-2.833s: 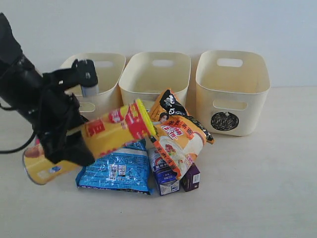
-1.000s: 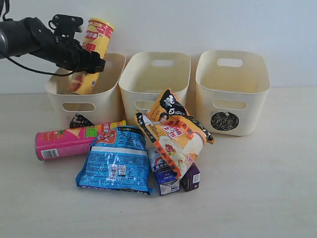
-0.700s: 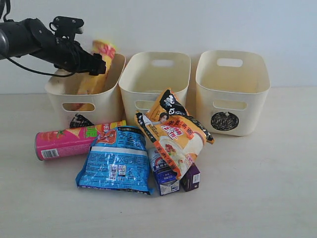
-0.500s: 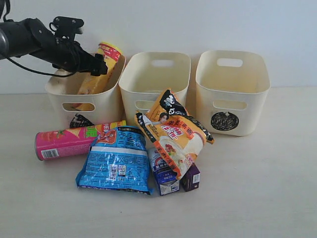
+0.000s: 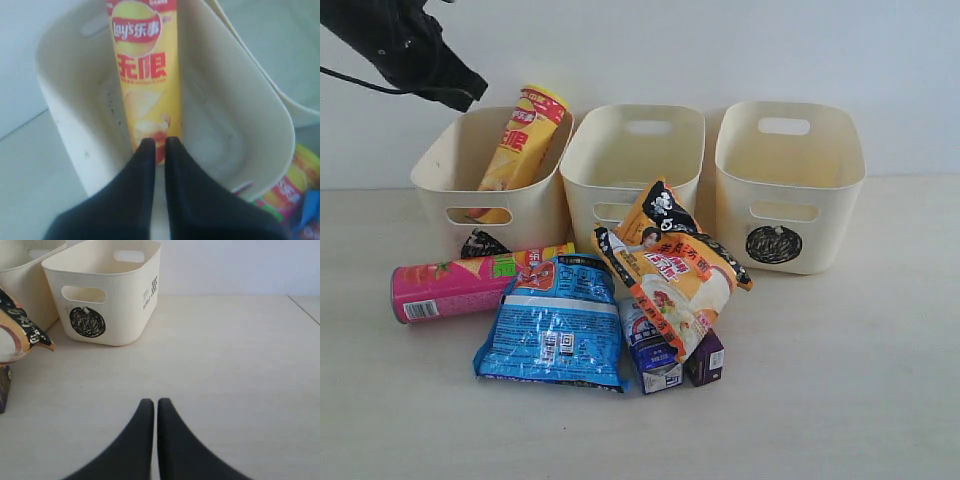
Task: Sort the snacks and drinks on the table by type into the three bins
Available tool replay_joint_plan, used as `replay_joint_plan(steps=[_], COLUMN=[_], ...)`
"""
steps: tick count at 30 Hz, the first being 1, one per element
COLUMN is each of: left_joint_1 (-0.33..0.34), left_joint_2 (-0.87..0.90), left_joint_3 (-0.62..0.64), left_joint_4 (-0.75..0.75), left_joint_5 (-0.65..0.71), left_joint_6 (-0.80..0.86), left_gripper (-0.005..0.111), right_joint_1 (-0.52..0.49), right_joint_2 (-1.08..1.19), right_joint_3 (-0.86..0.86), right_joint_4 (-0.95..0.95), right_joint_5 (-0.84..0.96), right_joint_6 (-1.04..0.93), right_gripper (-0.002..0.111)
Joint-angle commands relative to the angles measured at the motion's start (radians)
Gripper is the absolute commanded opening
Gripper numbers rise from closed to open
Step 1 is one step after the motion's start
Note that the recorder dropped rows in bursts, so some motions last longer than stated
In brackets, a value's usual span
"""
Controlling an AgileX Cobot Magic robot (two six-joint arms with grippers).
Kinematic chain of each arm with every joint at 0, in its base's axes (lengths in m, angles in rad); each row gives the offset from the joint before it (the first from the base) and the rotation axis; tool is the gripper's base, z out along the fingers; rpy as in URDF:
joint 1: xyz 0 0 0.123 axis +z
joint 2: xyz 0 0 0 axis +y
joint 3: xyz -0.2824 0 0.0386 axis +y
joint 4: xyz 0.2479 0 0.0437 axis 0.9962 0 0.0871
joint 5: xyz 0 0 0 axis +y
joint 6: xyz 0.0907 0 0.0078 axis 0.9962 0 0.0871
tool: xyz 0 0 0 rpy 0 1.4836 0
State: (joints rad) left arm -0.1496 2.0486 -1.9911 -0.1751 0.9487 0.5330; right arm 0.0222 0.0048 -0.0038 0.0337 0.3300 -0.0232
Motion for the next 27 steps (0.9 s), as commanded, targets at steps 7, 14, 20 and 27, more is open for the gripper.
replay_joint_plan(steps=[7, 14, 20, 27], left_joint_1=[-0.002, -0.002, -0.002, -0.002], left_joint_2=[-0.11, -0.209, -0.209, -0.193], left_joint_3=[0.181, 0.544, 0.664, 0.664], left_joint_4=[0.03, 0.003, -0.025, -0.027], left_joint_5=[0.272, 0.219, 0.11, 0.037], left_joint_6=[0.321, 0.473, 0.613, 0.661], left_gripper=[0.004, 0.004, 0.017, 0.093], right_joint_1=[-0.003, -0.003, -0.003, -0.003], right_joint_2=[-0.005, -0.005, -0.005, -0.005], right_joint_3=[0.004, 0.004, 0.004, 0.004], right_joint_4=[-0.003, -0.003, -0.003, -0.003], right_joint_5=[-0.005, -0.005, -0.012, -0.009], right_joint_6=[0.0, 0.0, 0.0, 0.0], right_gripper=[0.0, 0.0, 0.0, 0.0])
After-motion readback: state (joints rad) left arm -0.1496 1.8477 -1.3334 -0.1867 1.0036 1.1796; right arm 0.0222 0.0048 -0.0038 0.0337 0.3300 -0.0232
